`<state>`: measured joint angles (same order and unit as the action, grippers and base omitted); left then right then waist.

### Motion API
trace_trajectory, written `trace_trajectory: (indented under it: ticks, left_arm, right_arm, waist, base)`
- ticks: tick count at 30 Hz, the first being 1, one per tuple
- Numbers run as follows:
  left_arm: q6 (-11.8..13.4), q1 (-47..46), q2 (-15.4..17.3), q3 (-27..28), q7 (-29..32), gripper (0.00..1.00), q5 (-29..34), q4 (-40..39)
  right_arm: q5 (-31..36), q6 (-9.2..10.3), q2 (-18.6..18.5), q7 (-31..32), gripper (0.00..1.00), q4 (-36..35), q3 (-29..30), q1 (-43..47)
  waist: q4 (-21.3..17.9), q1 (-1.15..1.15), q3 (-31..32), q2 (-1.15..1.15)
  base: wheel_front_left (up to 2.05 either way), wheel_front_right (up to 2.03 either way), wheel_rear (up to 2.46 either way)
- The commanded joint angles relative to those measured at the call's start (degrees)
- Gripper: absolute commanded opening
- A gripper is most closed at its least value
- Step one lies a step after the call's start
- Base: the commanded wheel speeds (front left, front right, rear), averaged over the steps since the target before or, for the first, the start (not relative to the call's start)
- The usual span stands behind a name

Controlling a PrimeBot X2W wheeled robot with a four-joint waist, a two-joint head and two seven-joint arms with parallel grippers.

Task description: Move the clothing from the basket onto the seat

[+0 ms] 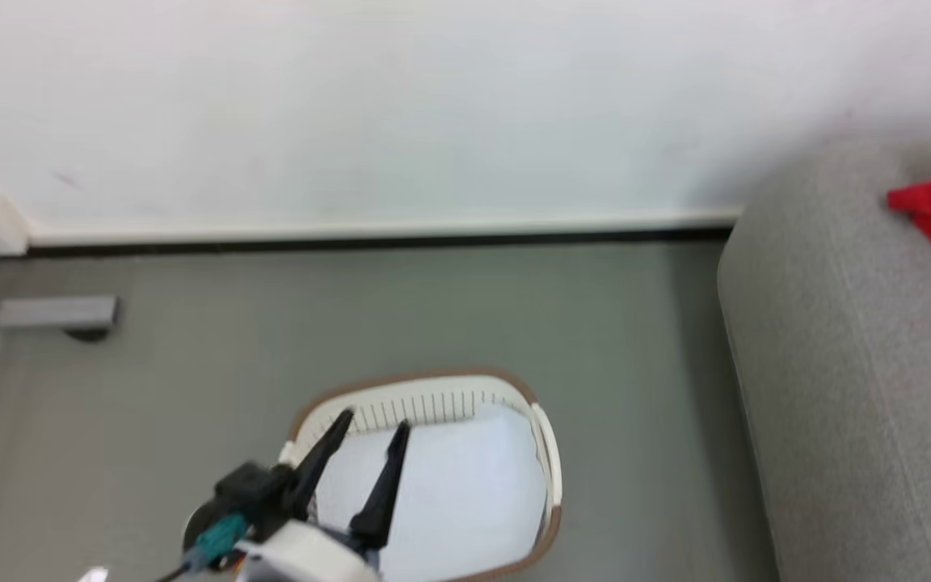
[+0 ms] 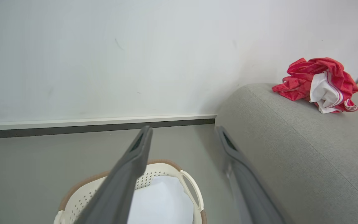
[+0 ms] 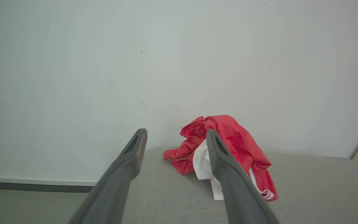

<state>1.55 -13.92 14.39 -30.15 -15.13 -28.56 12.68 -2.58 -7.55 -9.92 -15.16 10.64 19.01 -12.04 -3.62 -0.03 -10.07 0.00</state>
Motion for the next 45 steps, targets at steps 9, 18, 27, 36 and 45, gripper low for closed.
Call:
trace_trajectory:
  ticks: [9, 18, 27, 36, 45]
  left_arm:
    - [1.2, 9.9, -2.6, 10.0, 0.0, 1.00, 5.6, 1.8]
    - [-0.3, 15.3, -6.2, 20.1, 0.0, 1.00, 11.2, 2.5]
    - [-3.4, 17.9, -9.1, 25.4, 0.0, 1.00, 16.6, 1.6]
    - [-4.3, 16.9, -10.0, 26.5, 1.5, 0.00, 12.8, 3.9]
    - [-4.9, 15.9, -10.2, 27.6, 3.9, 0.00, 3.2, 3.3]
  right_arm:
    - [-2.7, 0.13, 3.9, 0.0, 1.00, -6.4, -7.4, 12.8]
    - [-5.1, 0.13, 6.6, 0.0, 1.00, -4.5, -13.6, 19.7]
    - [-6.7, 0.13, 7.0, 0.0, 1.00, -3.0, -15.9, 21.2]
    - [-11.1, -0.01, 7.3, 1.0, 0.00, -1.3, -16.0, 19.8]
    - [-21.0, 0.00, 7.1, 3.5, 0.00, -0.7, -15.6, 18.0]
  waist:
    - [3.4, 0.03, 9.4, 0.00]
    - [5.0, 0.03, 12.4, 0.00]
    - [5.7, 0.03, 13.2, 0.00]
    - [5.7, 0.03, 13.2, 0.00]
    - [5.5, 0.03, 12.9, 0.00]
  base:
    - [0.00, 0.00, 0.00]
    - [0.00, 0.00, 0.00]
    - [0.00, 0.00, 0.00]
    - [0.00, 0.00, 0.00]
    - [0.00, 0.00, 0.00]
